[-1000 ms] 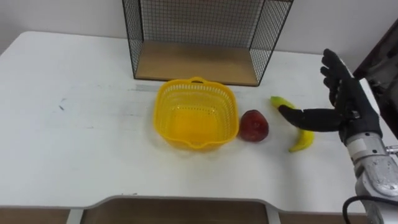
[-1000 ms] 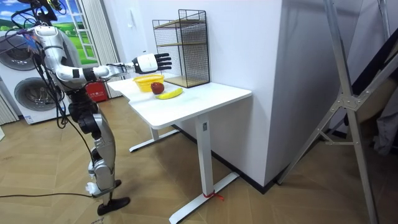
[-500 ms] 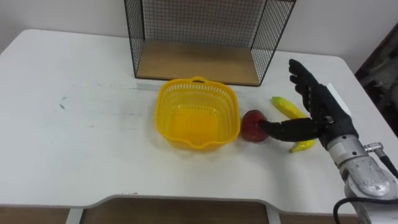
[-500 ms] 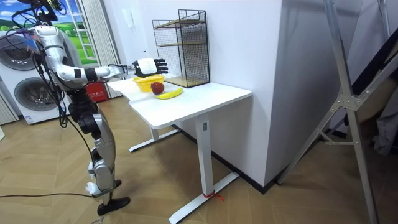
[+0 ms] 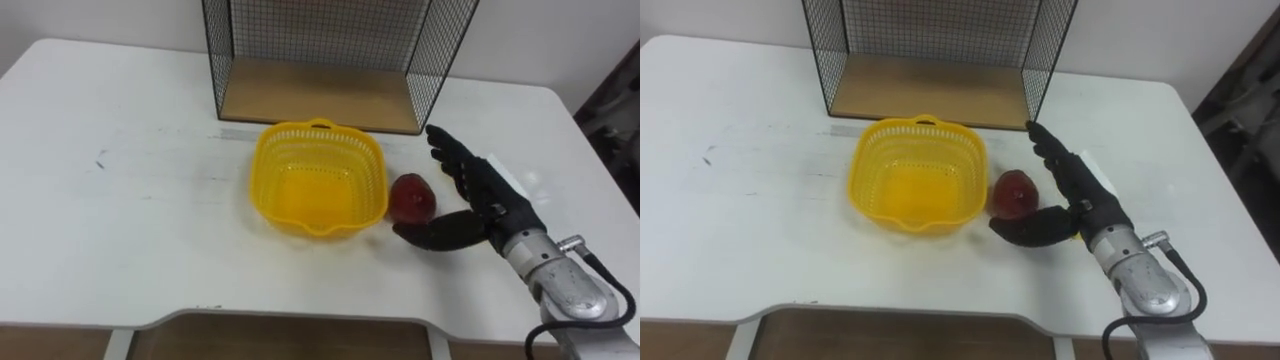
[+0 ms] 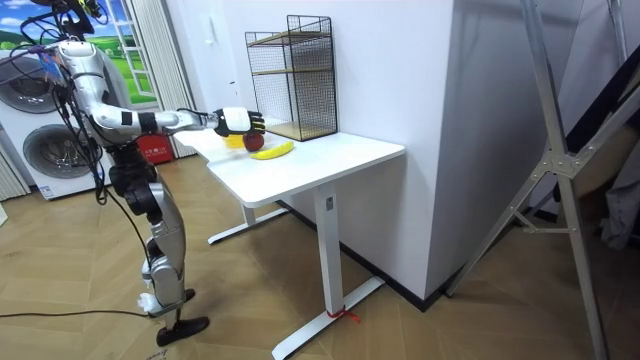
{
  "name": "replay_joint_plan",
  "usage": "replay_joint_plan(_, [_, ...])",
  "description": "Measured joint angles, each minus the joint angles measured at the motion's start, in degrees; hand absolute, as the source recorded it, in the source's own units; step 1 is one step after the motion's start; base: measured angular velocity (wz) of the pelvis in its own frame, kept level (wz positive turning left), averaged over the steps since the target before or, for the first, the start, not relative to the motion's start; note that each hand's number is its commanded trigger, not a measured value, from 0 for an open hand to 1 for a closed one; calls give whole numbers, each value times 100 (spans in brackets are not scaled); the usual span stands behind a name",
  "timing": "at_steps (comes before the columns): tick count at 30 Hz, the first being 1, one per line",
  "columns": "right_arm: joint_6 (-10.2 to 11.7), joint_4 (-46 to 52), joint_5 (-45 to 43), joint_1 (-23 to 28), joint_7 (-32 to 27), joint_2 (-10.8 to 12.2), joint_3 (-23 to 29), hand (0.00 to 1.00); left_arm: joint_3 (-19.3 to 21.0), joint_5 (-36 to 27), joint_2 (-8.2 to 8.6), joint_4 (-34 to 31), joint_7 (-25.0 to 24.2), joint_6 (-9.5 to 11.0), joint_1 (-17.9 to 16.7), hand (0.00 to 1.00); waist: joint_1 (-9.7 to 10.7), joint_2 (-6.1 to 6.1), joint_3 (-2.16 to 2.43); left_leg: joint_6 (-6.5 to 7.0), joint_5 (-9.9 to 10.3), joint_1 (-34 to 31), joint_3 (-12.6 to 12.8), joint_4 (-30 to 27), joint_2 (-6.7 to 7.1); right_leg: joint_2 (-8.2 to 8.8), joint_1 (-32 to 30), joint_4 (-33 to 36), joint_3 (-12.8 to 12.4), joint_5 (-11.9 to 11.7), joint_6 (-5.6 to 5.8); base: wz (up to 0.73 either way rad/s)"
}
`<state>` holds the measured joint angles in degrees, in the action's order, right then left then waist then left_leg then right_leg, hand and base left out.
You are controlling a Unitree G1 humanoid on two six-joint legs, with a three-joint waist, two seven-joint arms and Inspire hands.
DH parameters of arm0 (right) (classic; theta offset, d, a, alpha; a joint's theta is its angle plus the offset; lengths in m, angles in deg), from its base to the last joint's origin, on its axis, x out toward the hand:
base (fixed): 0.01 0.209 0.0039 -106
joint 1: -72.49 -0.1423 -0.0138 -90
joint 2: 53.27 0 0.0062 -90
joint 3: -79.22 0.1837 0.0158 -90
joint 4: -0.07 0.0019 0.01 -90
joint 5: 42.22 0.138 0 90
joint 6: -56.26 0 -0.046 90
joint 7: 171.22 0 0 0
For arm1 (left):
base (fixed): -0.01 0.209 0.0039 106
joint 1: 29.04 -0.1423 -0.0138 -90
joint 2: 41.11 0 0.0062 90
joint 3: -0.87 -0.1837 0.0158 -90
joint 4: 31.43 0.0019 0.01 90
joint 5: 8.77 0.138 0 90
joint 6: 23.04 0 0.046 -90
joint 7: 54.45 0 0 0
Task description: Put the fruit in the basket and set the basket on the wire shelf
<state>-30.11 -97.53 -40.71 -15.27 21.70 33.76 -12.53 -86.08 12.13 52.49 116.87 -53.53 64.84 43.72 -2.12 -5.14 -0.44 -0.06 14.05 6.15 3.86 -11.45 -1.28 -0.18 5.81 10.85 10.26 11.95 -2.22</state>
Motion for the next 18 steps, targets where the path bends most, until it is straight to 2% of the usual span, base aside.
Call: replay_joint_plan(18, [-49, -395, -184, -3, 39, 0, -140, 0, 10, 7, 1, 15, -9, -49, 16, 0, -60, 35, 18, 0, 0, 25, -105, -26, 1, 2, 48, 1, 65, -4, -6, 1])
